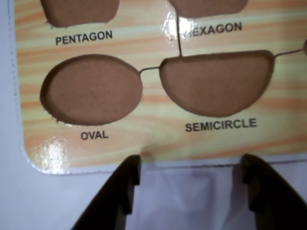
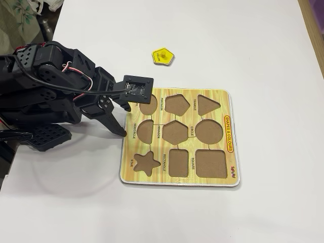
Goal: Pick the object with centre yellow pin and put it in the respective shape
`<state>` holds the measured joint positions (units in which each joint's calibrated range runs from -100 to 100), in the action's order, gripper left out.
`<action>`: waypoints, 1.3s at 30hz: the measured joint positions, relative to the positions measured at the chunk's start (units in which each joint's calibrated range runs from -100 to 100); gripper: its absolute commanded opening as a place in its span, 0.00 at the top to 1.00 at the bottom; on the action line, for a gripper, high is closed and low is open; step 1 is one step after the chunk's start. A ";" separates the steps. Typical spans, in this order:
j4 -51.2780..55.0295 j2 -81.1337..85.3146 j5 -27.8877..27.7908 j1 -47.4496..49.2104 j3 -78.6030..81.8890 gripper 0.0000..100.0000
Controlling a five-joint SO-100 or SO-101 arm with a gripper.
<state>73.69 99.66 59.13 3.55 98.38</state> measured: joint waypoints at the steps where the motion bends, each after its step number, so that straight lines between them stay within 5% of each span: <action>1: 0.00 0.00 0.00 0.00 0.00 0.76; 21: 1.46 -31.19 0.00 0.56 -27.07 0.76; 39: 1.46 -56.27 -0.10 22.36 -55.22 0.76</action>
<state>75.15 43.38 59.02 25.91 43.17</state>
